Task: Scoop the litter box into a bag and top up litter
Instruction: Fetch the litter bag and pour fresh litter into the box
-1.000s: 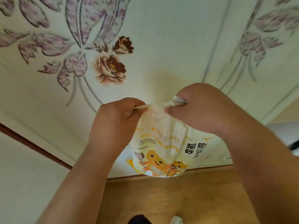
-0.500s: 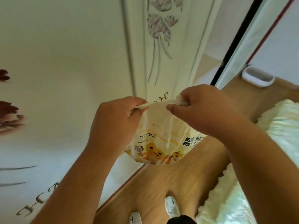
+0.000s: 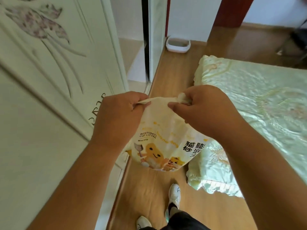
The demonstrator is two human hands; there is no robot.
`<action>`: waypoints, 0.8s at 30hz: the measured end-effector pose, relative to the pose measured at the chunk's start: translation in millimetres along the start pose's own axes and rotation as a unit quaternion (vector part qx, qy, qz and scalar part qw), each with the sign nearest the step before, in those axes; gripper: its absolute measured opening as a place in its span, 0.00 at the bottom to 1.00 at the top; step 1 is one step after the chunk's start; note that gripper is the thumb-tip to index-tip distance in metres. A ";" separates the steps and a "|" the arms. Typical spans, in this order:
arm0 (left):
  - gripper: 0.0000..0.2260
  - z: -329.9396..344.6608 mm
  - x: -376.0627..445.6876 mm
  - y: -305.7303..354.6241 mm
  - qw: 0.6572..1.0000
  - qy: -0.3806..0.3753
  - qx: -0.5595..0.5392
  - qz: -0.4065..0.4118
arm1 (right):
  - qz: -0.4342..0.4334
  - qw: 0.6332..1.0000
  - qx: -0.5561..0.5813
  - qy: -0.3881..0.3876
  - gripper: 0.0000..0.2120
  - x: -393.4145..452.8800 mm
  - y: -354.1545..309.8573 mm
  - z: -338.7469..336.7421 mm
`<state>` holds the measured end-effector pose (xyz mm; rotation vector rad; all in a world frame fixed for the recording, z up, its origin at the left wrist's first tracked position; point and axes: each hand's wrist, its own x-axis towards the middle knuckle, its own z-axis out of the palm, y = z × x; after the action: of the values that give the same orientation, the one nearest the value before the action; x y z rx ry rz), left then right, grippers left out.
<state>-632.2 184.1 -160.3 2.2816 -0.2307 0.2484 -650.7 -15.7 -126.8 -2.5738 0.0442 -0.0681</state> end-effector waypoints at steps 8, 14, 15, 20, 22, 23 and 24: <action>0.07 69.3 40.8 27.8 0.996 -0.063 -0.054 -0.031 | 0.053 0.998 -0.021 -0.012 0.20 29.4 61.2 -32.1; 0.06 104.2 72.2 56.1 0.996 -0.076 -0.052 -0.011 | 0.065 0.997 -0.048 -0.011 0.21 58.0 101.0 -60.8; 0.06 109.6 77.4 59.6 0.996 -0.075 -0.049 -0.008 | 0.064 0.997 -0.049 -0.011 0.21 63.4 106.8 -64.3; 0.07 126.7 105.5 70.5 0.997 -0.057 -0.050 -0.001 | 0.046 0.998 -0.031 -0.023 0.18 92.5 125.8 -73.8; 0.07 129.9 120.4 72.5 0.998 -0.053 -0.044 -0.001 | 0.041 0.999 -0.020 -0.018 0.19 107.6 128.8 -76.0; 0.07 131.8 129.1 72.6 0.998 -0.050 -0.040 0.002 | 0.042 0.999 -0.015 -0.016 0.18 116.8 130.4 -77.4; 0.07 134.1 138.5 72.1 0.998 -0.046 -0.037 0.004 | 0.045 0.999 -0.012 -0.015 0.19 126.5 131.5 -78.8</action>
<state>-502.5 24.3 -161.2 2.2215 -0.2906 0.1367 -531.3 -174.6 -126.1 -2.5923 0.1494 0.0045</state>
